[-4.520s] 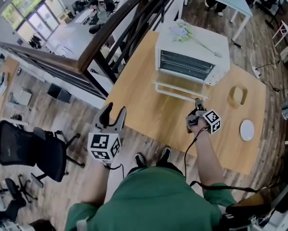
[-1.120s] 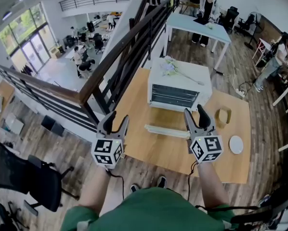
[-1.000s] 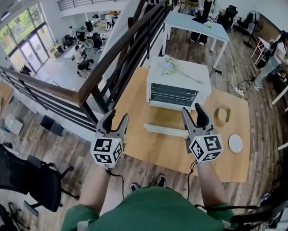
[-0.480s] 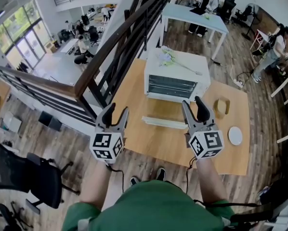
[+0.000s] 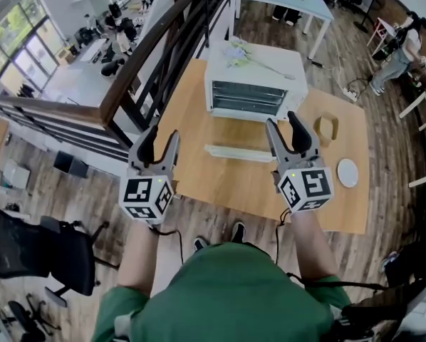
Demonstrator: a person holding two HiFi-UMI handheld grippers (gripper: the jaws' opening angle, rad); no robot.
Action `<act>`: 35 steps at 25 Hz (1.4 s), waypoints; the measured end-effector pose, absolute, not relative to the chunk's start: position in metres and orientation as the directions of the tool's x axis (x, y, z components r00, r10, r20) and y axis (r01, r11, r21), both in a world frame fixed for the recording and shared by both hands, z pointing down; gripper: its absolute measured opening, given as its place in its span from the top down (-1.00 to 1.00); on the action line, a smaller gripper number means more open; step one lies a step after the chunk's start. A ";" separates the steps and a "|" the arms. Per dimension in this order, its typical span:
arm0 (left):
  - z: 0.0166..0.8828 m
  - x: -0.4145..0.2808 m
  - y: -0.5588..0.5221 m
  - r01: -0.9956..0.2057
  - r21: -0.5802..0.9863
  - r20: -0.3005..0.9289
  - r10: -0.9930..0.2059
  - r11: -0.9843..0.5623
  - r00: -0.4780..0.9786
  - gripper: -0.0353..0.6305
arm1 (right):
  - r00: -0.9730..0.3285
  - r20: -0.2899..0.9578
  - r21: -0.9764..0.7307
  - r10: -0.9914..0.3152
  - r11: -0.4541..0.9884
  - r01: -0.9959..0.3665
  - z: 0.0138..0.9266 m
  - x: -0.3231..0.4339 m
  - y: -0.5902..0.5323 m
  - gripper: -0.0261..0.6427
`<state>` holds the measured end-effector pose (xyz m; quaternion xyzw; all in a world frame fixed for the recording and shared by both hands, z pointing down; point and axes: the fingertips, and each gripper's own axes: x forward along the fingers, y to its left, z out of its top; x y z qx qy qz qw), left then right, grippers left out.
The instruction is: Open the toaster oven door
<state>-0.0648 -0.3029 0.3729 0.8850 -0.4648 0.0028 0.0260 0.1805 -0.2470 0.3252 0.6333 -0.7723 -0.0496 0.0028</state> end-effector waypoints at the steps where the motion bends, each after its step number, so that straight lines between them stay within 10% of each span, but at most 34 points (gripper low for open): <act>1: 0.374 -0.065 -0.302 -0.823 0.044 0.032 -0.823 -0.566 0.567 0.25 | -0.197 -0.050 0.082 -0.979 0.192 -0.978 0.328 0.181 -0.247 0.26; 35: 0.385 -0.053 -0.301 -0.824 0.045 0.056 -0.822 -0.565 0.567 0.25 | -0.227 -0.046 0.088 -0.973 0.222 -0.971 0.331 0.186 -0.246 0.30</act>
